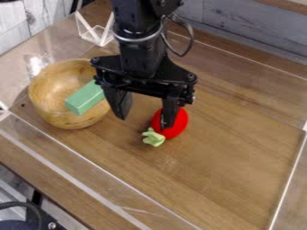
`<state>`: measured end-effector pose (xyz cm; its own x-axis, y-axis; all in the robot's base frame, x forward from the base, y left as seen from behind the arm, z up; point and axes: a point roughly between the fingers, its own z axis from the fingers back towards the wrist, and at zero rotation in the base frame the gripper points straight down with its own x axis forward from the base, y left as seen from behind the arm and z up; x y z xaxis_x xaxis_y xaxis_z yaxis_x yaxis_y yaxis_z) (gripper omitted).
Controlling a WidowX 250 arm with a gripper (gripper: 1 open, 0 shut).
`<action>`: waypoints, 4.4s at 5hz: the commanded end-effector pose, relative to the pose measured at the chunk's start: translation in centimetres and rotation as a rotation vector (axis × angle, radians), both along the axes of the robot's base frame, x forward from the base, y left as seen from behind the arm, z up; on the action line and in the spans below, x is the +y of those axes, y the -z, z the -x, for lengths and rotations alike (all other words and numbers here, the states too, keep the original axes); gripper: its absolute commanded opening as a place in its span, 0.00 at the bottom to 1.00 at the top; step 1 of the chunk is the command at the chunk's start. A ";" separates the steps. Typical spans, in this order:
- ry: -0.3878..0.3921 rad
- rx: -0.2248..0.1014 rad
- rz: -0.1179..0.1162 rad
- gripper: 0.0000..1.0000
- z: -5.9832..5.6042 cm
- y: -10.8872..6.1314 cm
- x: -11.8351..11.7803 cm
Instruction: Remove the green block from the brown bowl and put it on the table
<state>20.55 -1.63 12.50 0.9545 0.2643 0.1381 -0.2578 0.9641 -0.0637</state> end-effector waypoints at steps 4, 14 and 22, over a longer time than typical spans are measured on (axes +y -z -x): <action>0.149 -0.029 -0.028 0.00 -0.3 -1.9 7.8; 0.270 -0.033 -0.019 1.00 -3.7 3.3 13.7; 0.155 -0.063 -0.017 0.00 -5.8 4.0 15.3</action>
